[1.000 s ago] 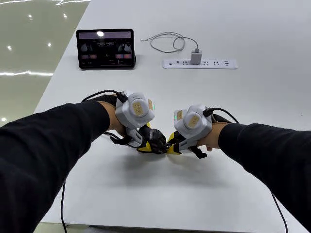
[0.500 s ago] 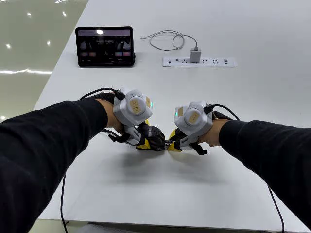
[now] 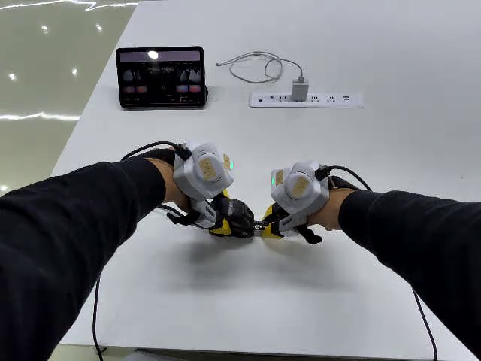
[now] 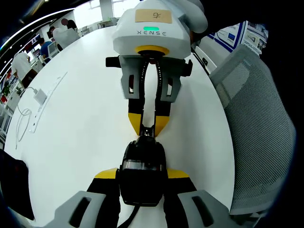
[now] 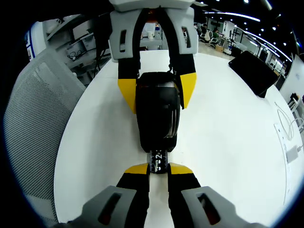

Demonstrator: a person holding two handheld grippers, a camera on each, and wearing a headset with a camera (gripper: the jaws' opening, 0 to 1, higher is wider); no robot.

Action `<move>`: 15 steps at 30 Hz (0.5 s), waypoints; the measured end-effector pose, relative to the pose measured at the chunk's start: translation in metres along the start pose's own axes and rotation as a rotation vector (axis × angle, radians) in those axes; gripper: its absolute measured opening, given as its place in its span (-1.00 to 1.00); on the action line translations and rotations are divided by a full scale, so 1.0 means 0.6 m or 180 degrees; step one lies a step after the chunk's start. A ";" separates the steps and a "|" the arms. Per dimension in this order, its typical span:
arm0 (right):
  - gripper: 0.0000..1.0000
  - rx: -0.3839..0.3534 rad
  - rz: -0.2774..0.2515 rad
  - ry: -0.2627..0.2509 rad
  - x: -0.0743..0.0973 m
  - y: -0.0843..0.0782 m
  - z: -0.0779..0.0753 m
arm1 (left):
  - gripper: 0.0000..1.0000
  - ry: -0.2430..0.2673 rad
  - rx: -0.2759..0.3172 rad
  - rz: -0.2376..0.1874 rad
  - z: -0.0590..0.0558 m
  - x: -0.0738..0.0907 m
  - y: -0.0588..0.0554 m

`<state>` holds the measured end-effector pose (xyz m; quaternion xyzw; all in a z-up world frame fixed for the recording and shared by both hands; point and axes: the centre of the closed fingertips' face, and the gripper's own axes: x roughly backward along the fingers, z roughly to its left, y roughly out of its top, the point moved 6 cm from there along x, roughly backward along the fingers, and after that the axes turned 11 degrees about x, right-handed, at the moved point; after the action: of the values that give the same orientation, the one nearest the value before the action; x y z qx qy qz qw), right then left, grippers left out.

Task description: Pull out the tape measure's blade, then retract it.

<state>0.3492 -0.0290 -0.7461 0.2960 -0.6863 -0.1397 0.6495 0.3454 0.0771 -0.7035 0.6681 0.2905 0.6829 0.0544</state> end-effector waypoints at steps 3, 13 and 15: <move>-0.82 -0.0001 0.0007 -0.0006 0.001 -0.001 0.001 | -0.38 -0.0001 0.0010 -0.0007 0.001 0.000 0.000; -0.82 -0.0012 0.0044 -0.0026 0.009 -0.011 0.001 | -0.38 -0.0008 0.0049 -0.0039 0.005 -0.002 -0.002; -0.82 -0.0014 0.0039 -0.0028 0.012 -0.015 0.002 | -0.38 -0.0018 0.0045 -0.0052 0.005 -0.002 -0.002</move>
<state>0.3501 -0.0402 -0.7456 0.2898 -0.6906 -0.1386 0.6480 0.3479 0.0786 -0.7054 0.6680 0.3006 0.6785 0.0559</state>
